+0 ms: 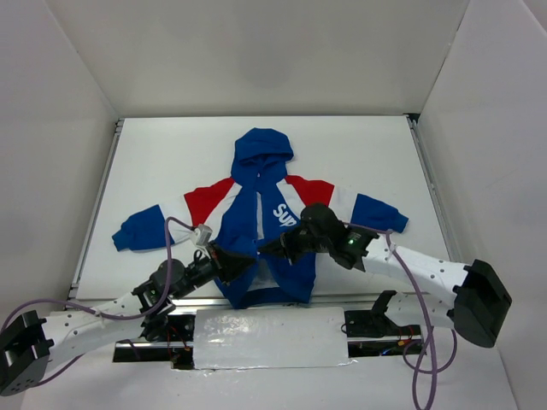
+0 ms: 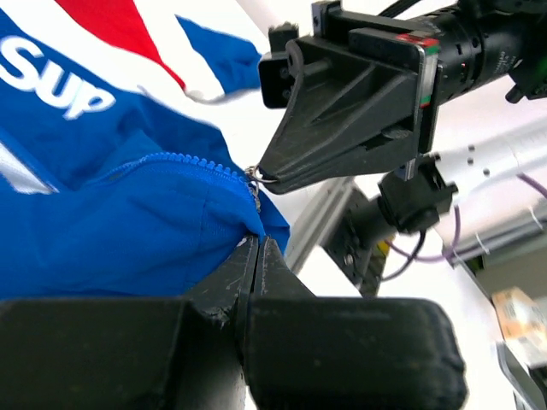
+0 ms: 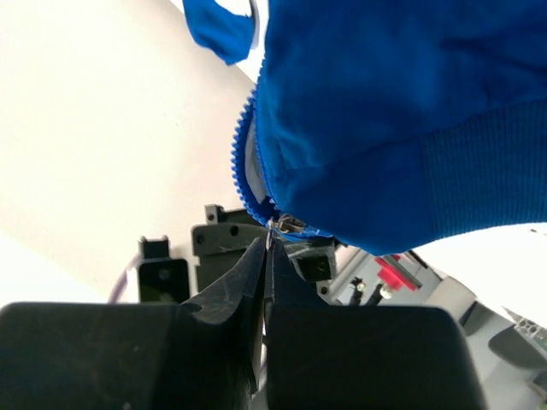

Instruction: Zip up the jacket

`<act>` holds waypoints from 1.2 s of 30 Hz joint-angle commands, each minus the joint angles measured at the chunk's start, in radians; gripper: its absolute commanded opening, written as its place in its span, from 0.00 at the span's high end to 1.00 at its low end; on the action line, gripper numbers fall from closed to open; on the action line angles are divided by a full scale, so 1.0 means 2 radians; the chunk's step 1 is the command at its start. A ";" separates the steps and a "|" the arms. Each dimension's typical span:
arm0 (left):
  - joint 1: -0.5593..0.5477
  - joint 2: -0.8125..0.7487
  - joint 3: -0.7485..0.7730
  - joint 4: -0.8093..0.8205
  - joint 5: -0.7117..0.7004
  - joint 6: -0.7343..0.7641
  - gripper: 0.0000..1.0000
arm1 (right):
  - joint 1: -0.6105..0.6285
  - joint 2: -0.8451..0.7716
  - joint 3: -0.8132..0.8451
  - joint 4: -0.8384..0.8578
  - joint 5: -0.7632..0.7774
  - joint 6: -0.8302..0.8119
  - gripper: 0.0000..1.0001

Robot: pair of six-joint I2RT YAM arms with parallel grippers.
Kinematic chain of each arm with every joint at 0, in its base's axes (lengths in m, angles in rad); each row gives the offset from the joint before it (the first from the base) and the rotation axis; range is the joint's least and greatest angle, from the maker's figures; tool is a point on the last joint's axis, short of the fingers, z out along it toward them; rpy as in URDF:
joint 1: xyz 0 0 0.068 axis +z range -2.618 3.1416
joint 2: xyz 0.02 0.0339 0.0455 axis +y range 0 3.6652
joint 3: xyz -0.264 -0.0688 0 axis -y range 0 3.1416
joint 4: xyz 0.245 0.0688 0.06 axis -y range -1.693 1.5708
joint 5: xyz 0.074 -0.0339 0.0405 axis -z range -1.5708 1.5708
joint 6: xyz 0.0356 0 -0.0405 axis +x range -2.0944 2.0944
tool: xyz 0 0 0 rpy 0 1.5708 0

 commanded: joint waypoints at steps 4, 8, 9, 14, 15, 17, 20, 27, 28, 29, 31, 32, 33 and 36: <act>-0.013 0.000 -0.034 -0.011 0.042 -0.006 1.00 | -0.092 0.070 0.087 -0.020 0.023 0.038 1.00; -0.015 0.006 -0.041 -0.016 0.044 -0.008 1.00 | -0.090 0.075 0.090 -0.005 0.017 0.037 1.00; -0.016 0.010 -0.041 -0.018 0.042 -0.007 1.00 | -0.090 0.075 0.093 0.002 0.002 0.034 1.00; -0.016 0.036 -0.027 -0.034 0.030 -0.007 1.00 | -0.061 0.065 0.129 -0.027 -0.024 -0.013 1.00; -0.017 0.037 -0.027 -0.041 0.016 -0.009 1.00 | -0.045 0.055 0.128 -0.027 -0.019 -0.026 1.00; -0.017 0.035 -0.027 -0.051 0.001 -0.015 1.00 | -0.028 0.041 0.122 -0.044 -0.003 -0.036 1.00; -0.017 0.029 -0.005 -0.075 -0.025 -0.018 1.00 | 0.012 0.037 0.108 -0.062 0.029 -0.036 1.00; -0.017 0.037 0.002 -0.044 0.009 -0.005 1.00 | 0.000 0.087 0.105 -0.049 0.041 -0.037 1.00; -0.017 0.036 0.000 -0.043 0.012 -0.007 1.00 | -0.007 0.092 0.106 -0.046 0.043 -0.038 1.00; -0.017 0.032 -0.001 -0.045 0.014 -0.009 1.00 | -0.016 0.098 0.113 -0.046 0.046 -0.039 1.00; -0.018 0.019 -0.007 -0.049 0.017 -0.012 1.00 | -0.049 0.121 0.136 -0.054 0.056 -0.047 1.00; -0.018 0.015 -0.008 -0.054 0.018 -0.013 1.00 | -0.063 0.130 0.147 -0.059 0.062 -0.051 1.00; -0.018 0.009 -0.008 -0.064 0.019 -0.015 1.00 | -0.076 0.158 0.161 -0.073 0.073 -0.061 1.00; -0.021 -0.011 -0.012 -0.077 0.022 -0.019 1.00 | -0.131 0.242 0.236 -0.115 0.084 -0.081 1.00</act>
